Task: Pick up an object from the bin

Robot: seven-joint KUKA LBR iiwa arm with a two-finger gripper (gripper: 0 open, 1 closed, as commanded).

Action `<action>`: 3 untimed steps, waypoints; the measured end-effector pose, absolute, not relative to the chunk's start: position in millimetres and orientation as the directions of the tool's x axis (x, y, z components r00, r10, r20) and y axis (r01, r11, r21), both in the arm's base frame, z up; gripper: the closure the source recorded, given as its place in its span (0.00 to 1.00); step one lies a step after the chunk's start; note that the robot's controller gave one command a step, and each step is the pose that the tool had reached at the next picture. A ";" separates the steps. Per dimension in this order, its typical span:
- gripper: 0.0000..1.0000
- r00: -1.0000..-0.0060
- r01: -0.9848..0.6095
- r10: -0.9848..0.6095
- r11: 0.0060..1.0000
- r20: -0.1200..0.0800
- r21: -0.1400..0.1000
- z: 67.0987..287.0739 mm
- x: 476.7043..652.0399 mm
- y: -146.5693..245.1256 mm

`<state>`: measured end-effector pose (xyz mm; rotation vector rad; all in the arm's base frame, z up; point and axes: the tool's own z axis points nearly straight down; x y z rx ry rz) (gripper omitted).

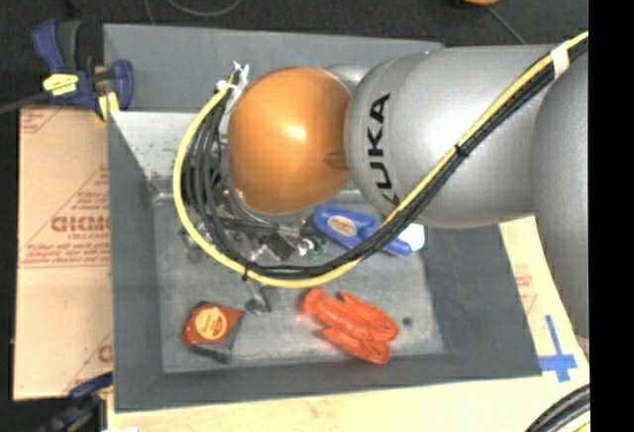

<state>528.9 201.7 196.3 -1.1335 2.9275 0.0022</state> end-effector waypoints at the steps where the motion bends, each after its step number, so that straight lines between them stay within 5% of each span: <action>1: 0.00 -0.740 -0.673 -0.673 0.740 -0.002 0.001 196.2 528.8 201.8; 2: 0.00 -0.699 -0.715 -0.715 0.699 -0.003 -0.001 184.9 511.8 199.6; 3: 0.00 -0.663 -0.749 -0.749 0.663 -0.005 0.000 150.1 507.0 208.9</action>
Offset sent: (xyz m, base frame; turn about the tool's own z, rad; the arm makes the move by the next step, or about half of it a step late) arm -0.0441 -0.0036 -0.0294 -0.1445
